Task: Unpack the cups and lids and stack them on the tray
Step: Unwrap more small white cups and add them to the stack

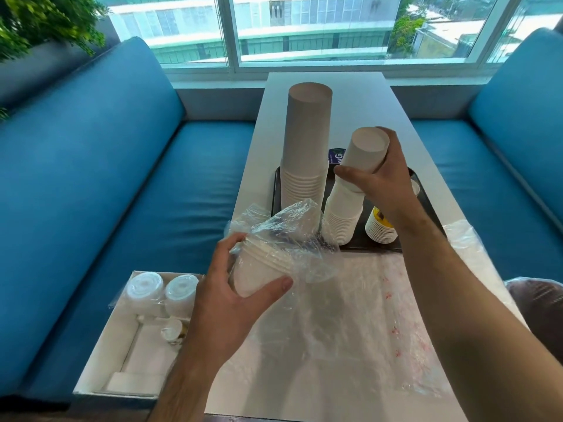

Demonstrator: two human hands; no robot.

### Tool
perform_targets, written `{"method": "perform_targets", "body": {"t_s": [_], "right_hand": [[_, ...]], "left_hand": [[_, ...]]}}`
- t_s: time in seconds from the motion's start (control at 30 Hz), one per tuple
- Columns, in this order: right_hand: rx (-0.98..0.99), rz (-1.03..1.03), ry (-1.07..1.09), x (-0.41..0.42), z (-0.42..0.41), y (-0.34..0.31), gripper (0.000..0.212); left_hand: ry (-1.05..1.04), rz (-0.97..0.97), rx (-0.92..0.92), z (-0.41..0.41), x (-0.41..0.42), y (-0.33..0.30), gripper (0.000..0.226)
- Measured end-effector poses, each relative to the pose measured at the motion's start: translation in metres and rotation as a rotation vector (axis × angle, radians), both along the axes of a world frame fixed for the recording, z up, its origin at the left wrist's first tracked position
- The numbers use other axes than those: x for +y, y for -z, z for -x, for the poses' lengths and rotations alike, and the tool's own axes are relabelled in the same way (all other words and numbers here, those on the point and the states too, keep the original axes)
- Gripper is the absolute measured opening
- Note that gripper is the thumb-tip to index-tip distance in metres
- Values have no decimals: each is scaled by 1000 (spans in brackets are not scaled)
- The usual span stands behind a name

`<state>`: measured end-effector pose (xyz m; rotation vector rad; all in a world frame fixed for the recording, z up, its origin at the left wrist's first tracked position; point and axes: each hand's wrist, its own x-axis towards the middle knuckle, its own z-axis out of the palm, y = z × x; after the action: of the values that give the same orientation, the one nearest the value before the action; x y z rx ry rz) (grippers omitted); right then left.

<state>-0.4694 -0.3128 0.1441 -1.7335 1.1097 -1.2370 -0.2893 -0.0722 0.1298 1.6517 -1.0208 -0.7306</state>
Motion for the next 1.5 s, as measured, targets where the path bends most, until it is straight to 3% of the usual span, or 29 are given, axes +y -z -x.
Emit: {"method": "perform_targets", "body": {"t_s": [0.53, 0.9, 0.97, 1.03, 1.13, 1.2, 1.3, 1.5], "right_hand": [[182, -210, -40, -19, -9, 59, 79], [266, -153, 122, -18, -5, 69, 95], [223, -71, 242, -8, -7, 61, 84], [165, 18, 307, 8, -7, 45, 58], [51, -58, 72, 34, -6, 13, 15], [77, -210, -219, 48, -2, -4, 21], [276, -319, -557, 61, 2, -17, 19], [310, -267, -798, 75, -4, -26, 21]], "left_hand": [[8, -25, -7, -1, -5, -2, 74], [14, -36, -16, 1, -11, -1, 75], [10, -43, -14, 0, -11, -1, 76], [5, -52, -15, 0, -12, -1, 76], [0, -59, -26, 1, -13, -1, 75], [-2, -66, -31, 1, -14, -1, 76], [3, -78, -54, 0, -16, -1, 76], [61, -93, -59, 6, -17, -6, 75]]}}
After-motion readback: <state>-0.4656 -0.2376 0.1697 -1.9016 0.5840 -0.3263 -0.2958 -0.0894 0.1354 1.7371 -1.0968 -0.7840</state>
